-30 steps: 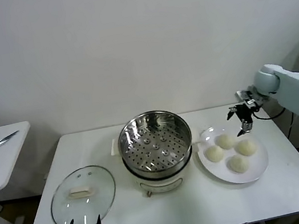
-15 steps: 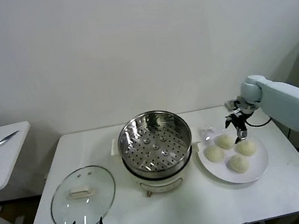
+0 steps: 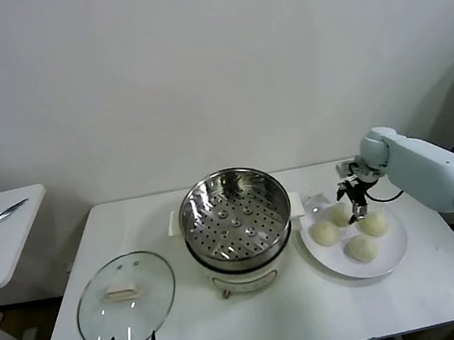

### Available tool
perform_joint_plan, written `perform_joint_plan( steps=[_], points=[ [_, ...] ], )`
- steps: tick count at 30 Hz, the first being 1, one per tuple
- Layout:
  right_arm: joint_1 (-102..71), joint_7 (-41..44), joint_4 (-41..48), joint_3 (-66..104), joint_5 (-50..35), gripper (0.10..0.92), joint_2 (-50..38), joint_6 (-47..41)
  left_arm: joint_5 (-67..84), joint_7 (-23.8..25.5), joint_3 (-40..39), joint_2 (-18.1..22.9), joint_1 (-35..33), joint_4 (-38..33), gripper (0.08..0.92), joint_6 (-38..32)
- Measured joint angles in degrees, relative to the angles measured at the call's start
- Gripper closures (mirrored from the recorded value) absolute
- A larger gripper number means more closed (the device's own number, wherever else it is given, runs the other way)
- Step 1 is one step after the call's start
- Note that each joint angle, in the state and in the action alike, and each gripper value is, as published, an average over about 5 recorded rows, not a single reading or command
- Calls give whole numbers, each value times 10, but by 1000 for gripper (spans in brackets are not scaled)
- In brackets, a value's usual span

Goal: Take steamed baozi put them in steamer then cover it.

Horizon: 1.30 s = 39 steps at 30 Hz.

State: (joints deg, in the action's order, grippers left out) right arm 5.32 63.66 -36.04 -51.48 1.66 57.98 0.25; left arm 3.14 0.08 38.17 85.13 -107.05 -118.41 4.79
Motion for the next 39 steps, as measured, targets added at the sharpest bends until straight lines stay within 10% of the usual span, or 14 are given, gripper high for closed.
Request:
perform_joint_plan(
  steps=[19,39],
  points=[
    [76,14,-42,-48,-29,302,-18,45,-6,-5,-2,4,-2,-5,177,0],
    [386,21,-294,-236,-53,304,47,274,-4,-5,-1,2,8,-6,177,7]
  ],
)
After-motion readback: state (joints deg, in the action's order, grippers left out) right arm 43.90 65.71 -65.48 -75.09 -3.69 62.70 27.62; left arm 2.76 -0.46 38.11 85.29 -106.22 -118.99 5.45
